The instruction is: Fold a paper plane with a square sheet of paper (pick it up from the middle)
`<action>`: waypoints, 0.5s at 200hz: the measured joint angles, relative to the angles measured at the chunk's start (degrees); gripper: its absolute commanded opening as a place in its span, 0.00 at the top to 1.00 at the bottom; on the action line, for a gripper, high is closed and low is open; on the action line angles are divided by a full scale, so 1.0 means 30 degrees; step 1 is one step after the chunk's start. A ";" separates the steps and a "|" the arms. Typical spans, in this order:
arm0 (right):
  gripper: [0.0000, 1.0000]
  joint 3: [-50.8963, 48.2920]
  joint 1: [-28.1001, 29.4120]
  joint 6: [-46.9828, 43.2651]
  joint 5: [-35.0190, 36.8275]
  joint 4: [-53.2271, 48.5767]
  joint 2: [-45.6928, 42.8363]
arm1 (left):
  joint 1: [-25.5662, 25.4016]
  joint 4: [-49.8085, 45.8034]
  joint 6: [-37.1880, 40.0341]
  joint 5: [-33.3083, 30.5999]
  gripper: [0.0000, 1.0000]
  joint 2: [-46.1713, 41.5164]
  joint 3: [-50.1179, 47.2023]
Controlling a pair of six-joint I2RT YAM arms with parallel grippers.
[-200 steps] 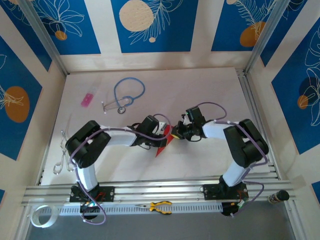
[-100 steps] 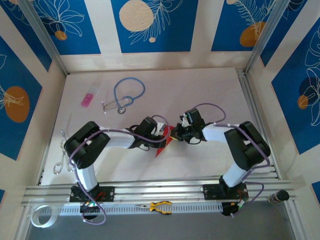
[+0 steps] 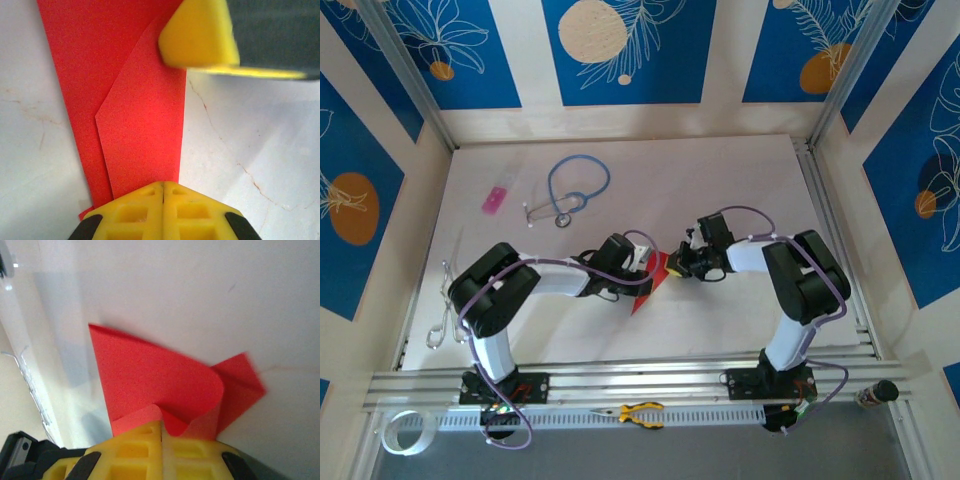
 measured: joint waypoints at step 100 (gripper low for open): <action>0.92 0.0233 -0.2266 -0.0306 0.1428 -0.0036 -0.1282 | 0.0036 0.0525 -0.0015 0.0131 1.00 -0.0058 -0.0299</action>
